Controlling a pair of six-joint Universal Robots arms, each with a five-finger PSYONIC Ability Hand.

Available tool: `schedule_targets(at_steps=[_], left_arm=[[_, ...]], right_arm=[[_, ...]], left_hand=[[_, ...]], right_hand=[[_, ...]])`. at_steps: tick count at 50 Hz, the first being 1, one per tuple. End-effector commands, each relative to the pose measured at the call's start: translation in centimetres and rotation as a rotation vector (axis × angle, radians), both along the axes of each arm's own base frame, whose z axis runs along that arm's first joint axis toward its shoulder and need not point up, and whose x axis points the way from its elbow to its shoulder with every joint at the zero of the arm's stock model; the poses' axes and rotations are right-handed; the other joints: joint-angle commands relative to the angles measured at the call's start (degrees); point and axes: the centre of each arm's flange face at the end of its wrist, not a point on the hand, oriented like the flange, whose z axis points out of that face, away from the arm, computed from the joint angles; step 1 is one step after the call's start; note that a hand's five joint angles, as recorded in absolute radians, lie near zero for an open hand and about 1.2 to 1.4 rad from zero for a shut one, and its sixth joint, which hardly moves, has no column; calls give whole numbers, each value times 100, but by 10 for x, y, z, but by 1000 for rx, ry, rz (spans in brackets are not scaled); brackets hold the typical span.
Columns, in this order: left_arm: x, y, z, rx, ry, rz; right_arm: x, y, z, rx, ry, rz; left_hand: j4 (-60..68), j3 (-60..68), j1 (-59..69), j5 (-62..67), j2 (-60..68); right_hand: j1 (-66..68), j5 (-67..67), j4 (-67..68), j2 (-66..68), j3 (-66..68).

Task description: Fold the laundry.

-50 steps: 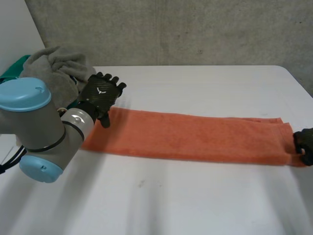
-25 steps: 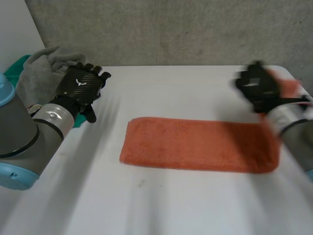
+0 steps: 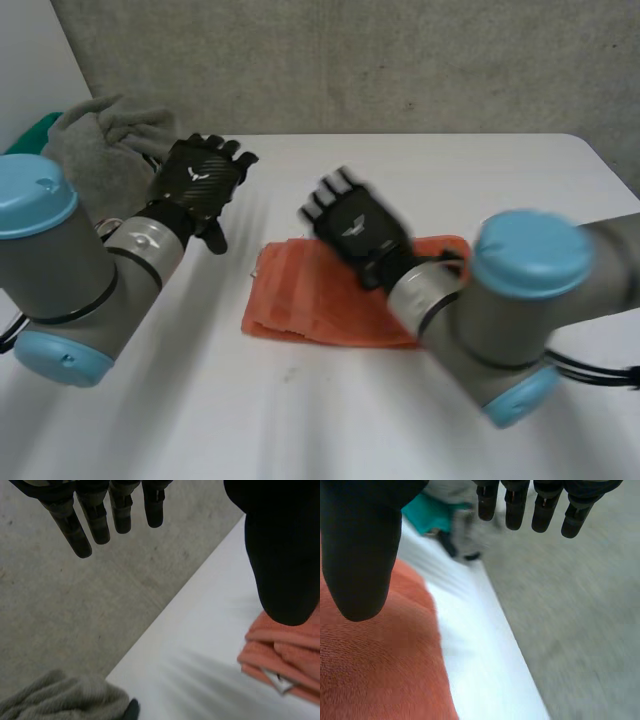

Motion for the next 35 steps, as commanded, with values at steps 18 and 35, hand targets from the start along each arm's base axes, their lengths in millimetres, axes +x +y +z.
schedule_targets(at_steps=[18, 35], left_arm=[[-44, 23, -17, 38, -6, -120], [-10, 8, 15, -13, 52, -19]], right_arm=[[-122, -69, -34, 108, 62, -543], [40, 67, -58, 0, 119, 304]], left_hand=[[-162, -193, -95, -283, -180], [-162, -193, -95, -283, -180]], right_hand=[[6722, 6738, 6831, 6790, 6825], [6722, 6738, 6831, 6790, 6825]])
